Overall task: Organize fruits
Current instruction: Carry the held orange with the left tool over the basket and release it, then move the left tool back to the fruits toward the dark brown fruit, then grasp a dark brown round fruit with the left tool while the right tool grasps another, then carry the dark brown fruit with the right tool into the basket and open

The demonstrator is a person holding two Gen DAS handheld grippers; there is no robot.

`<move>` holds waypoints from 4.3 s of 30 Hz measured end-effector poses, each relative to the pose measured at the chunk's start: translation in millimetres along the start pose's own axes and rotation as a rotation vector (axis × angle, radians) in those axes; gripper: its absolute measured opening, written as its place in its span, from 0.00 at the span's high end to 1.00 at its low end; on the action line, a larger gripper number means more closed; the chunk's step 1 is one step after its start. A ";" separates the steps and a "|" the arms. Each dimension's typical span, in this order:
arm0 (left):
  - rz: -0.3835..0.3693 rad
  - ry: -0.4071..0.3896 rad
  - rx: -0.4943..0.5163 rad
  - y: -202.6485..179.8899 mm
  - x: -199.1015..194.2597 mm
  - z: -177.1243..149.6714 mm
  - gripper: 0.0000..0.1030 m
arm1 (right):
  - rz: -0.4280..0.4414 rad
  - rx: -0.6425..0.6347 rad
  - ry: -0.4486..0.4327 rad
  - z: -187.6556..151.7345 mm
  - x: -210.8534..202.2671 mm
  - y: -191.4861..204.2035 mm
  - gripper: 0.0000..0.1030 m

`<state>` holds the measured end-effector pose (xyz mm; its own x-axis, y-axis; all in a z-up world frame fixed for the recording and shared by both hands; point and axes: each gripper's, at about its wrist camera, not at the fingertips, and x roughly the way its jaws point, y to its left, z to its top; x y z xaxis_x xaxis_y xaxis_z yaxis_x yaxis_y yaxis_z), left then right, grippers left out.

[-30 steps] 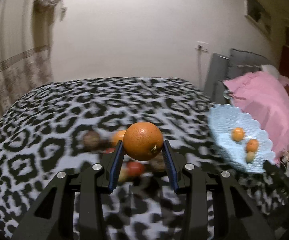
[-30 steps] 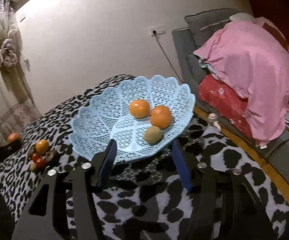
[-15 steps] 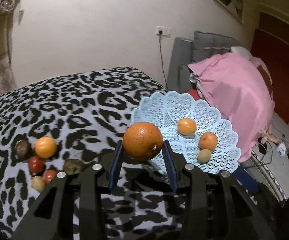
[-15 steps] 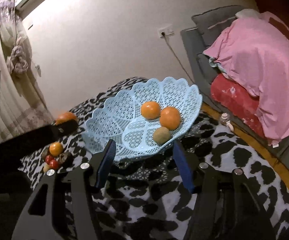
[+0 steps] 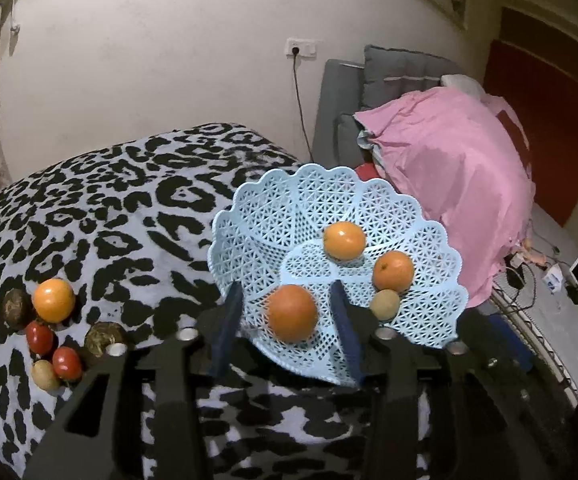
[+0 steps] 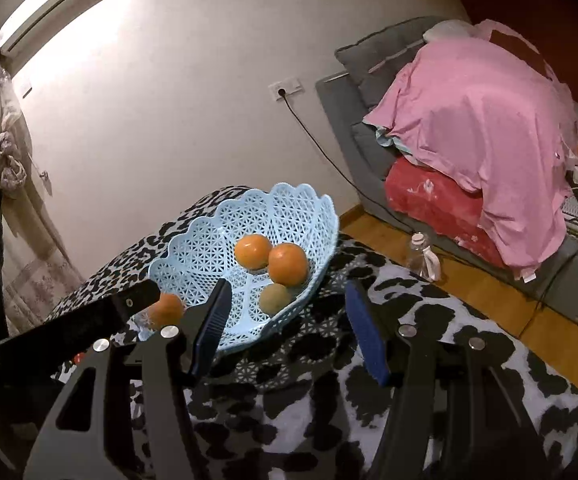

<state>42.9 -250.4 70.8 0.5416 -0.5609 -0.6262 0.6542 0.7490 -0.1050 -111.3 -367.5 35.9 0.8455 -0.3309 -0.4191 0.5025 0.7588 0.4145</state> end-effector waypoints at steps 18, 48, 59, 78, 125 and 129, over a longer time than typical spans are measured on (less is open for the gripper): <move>0.170 -0.089 -0.025 35.6 -30.5 -3.9 0.07 | -0.008 -0.019 0.000 -2.0 1.8 4.6 0.41; 0.320 -0.084 -0.280 209.8 -62.0 -26.2 0.22 | -0.031 -0.078 0.006 -5.0 4.1 14.1 0.41; 0.319 0.025 -0.313 230.5 -22.0 -28.4 0.54 | -0.029 -0.091 0.016 -5.2 6.5 17.1 0.41; 0.303 0.066 -0.320 242.1 -2.0 -34.1 0.59 | -0.052 -0.191 0.006 -7.6 4.1 36.1 0.41; 0.231 -0.142 -0.393 243.8 -80.2 -21.7 0.59 | 0.267 -0.559 0.449 -68.9 116.8 224.5 0.59; 0.224 -0.145 -0.378 237.4 -79.5 -20.3 0.59 | 0.271 -0.550 0.374 -53.3 94.5 221.7 0.59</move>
<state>144.5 -20.7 79.9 0.7333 -0.3941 -0.5540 0.2889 0.9182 -0.2709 70.4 -200.6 45.2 0.7596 0.0487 -0.6486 0.0362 0.9925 0.1169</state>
